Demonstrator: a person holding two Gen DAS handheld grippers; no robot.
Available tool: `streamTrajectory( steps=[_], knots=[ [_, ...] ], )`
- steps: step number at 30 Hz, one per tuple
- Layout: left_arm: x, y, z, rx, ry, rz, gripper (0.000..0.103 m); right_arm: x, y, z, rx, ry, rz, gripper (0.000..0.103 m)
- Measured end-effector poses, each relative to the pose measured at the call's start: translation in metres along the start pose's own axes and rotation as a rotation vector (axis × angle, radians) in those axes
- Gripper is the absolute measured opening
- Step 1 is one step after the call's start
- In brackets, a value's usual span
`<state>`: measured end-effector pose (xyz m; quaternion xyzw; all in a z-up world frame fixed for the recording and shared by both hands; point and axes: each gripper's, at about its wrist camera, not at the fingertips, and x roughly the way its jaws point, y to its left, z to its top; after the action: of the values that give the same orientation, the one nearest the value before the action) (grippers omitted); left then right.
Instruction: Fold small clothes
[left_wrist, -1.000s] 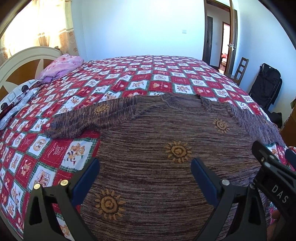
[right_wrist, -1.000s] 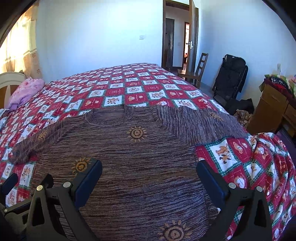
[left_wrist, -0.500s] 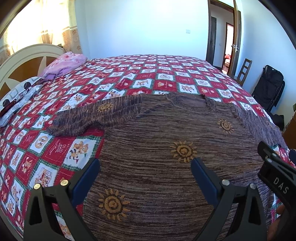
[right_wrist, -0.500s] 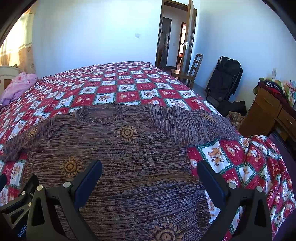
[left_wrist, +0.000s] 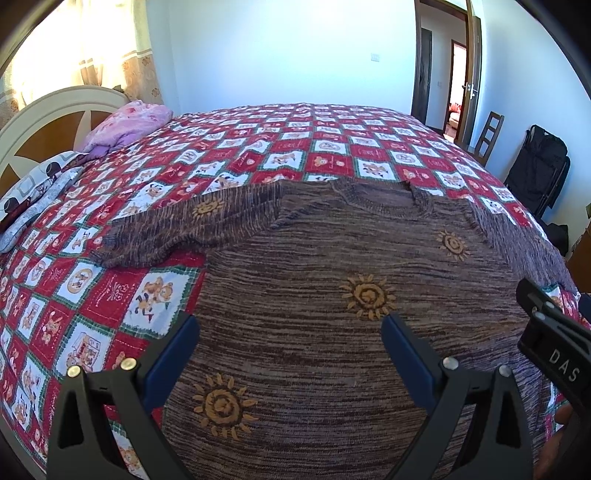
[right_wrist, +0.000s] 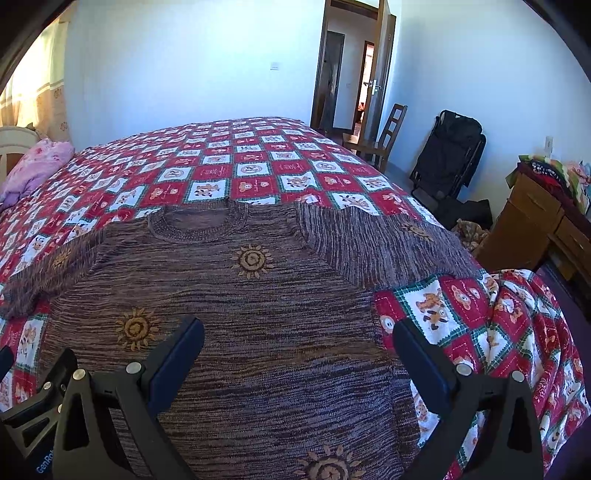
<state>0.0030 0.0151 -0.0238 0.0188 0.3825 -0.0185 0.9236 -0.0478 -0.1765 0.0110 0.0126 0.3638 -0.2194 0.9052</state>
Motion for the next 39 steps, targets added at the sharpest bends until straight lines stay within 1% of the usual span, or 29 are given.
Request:
streamTrajectory(
  steps=[13, 18, 21, 23, 25, 27, 28, 30, 31, 33, 34, 35, 36, 38, 39],
  knots=[
    [0.017, -0.006, 0.0, 0.005, 0.041, -0.002, 0.101, 0.021, -0.007, 0.004, 0.017, 0.056, -0.006, 0.102],
    [0.023, -0.008, 0.001, 0.014, 0.052, -0.006, 0.101, 0.036, -0.015, 0.008, 0.039, 0.106, 0.037, 0.102],
    [0.025, -0.005, 0.003, 0.017, 0.049, -0.001, 0.101, 0.049, -0.034, 0.013, 0.095, 0.128, 0.082, 0.102],
    [0.03, -0.002, 0.007, 0.011, 0.048, -0.003, 0.101, 0.057, -0.052, 0.016, 0.141, 0.122, 0.1, 0.102],
    [0.035, 0.001, 0.011, 0.009, 0.051, 0.002, 0.101, 0.068, -0.079, 0.019, 0.182, 0.106, 0.064, 0.101],
    [0.041, 0.004, 0.013, 0.0, 0.043, 0.005, 0.101, 0.078, -0.112, 0.023, 0.214, 0.08, 0.015, 0.093],
    [0.045, 0.006, 0.015, -0.002, 0.037, -0.005, 0.101, 0.082, -0.123, 0.025, 0.224, 0.073, 0.002, 0.085],
    [0.05, 0.008, 0.017, 0.0, 0.029, -0.006, 0.101, 0.096, -0.157, 0.032, 0.246, 0.071, -0.03, 0.075],
    [0.054, 0.009, 0.018, 0.003, 0.02, 0.0, 0.101, 0.105, -0.178, 0.036, 0.274, 0.077, -0.052, 0.071],
    [0.06, 0.011, 0.02, 0.004, -0.003, 0.017, 0.101, 0.12, -0.222, 0.044, 0.364, 0.073, -0.096, 0.068],
    [0.063, 0.012, 0.02, -0.003, -0.011, 0.026, 0.101, 0.128, -0.24, 0.048, 0.4, 0.069, -0.094, 0.062],
    [0.067, 0.014, 0.02, -0.01, -0.013, 0.032, 0.101, 0.14, -0.26, 0.052, 0.445, 0.083, -0.08, 0.057],
    [0.071, 0.015, 0.021, -0.02, -0.011, 0.036, 0.101, 0.149, -0.273, 0.054, 0.473, 0.101, -0.077, 0.047],
    [0.08, 0.02, 0.021, -0.051, 0.001, 0.039, 0.101, 0.172, -0.299, 0.057, 0.522, 0.154, -0.074, 0.046],
    [0.085, 0.022, 0.021, -0.064, 0.009, 0.04, 0.101, 0.181, -0.306, 0.057, 0.532, 0.174, -0.092, 0.046]
  ],
)
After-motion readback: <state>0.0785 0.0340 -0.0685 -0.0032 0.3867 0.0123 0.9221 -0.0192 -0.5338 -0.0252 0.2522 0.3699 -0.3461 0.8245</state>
